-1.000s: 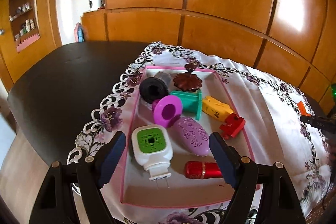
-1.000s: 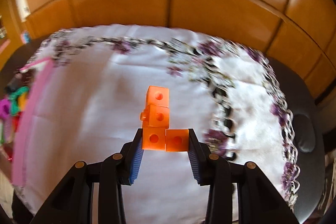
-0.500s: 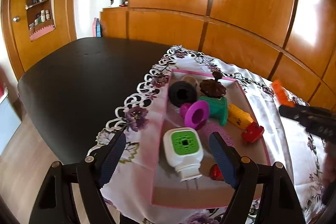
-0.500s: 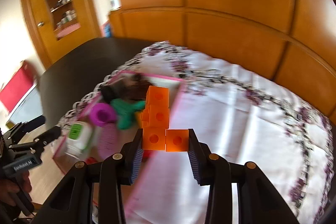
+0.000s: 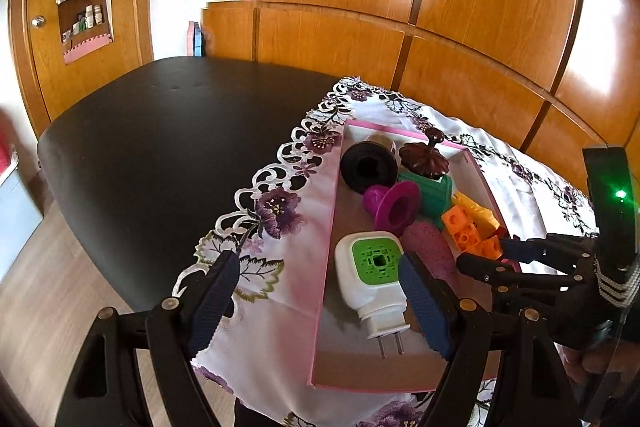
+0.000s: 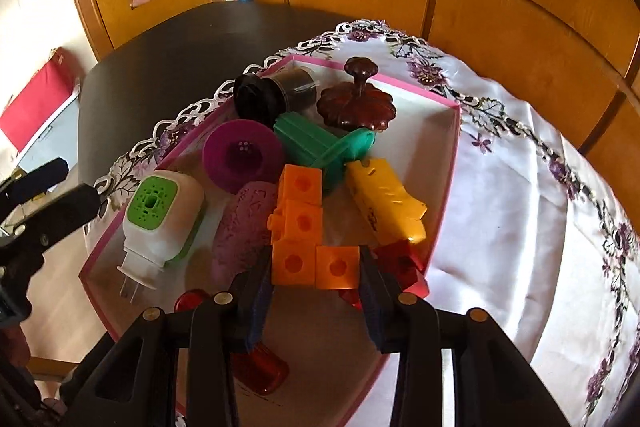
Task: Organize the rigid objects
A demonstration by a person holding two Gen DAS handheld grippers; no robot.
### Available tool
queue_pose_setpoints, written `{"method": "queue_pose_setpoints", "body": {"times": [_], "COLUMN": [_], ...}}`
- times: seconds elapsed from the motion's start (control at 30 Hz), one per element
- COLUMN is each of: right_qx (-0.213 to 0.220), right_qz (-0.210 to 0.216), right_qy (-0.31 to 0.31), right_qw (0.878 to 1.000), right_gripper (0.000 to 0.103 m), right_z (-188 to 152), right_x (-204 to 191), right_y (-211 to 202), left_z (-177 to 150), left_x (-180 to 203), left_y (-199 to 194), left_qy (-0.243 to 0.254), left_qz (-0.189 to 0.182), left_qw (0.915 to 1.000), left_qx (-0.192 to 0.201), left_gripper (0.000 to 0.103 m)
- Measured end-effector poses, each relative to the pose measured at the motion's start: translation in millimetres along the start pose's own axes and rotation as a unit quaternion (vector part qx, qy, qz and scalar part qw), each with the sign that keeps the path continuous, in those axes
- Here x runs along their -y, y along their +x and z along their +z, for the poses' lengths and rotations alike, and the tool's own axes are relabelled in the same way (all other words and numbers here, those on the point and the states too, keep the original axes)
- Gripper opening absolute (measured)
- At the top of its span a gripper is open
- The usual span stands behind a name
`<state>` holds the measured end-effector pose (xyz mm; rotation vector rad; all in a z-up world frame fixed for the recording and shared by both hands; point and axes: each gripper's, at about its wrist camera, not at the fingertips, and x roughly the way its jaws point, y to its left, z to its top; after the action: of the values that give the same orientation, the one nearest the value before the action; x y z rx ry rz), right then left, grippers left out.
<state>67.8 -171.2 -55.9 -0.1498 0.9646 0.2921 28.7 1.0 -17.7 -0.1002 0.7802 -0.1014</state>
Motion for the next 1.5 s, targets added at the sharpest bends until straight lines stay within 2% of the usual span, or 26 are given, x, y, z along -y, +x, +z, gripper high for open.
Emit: {"method": "queue_pose_setpoints", "body": {"times": [0.13,0.47,0.8,0.9,1.03,1.23,1.33,1.5], "right_qx": [0.0,0.006,0.066,0.089,0.115,0.113,0.109,0.113], "right_qz": [0.003,0.002,-0.035,-0.055,-0.084,-0.089,-0.09,-0.091], "right_qy": [0.003,0.025,0.055,0.074,0.1,0.113,0.113,0.114], "right_qw": [1.0,1.0,0.996,0.992,0.985,0.983,0.983,0.983], "right_gripper": [0.044,0.044,0.045,0.045,0.045,0.045,0.045,0.045], "right_z": [-5,-10,-13,-17,-24,-33,-36,-38], "right_x": [-1,4,6,6,8,10,9,8], "right_y": [-6,-11,-43,-53,-66,-66,-65,-66], "left_z": [0,1,3,4,5,4,4,1], "left_x": [1,6,13,15,16,22,30,31], "left_y": [-1,-7,-21,-25,-29,-33,-35,-36], "left_qy": [0.001,0.009,0.012,0.011,0.004,0.002,0.012,0.008], "left_qz": [0.003,0.011,0.025,0.027,0.036,0.041,0.07,0.07], "left_qw": [1.0,0.9999,0.9993,0.9991,0.9988,0.9986,0.9968,0.9969], "left_qx": [-0.001,0.006,0.024,0.03,0.033,0.032,0.036,0.035], "left_gripper": [0.082,0.086,0.096,0.102,0.103,0.103,0.103,0.103]}}
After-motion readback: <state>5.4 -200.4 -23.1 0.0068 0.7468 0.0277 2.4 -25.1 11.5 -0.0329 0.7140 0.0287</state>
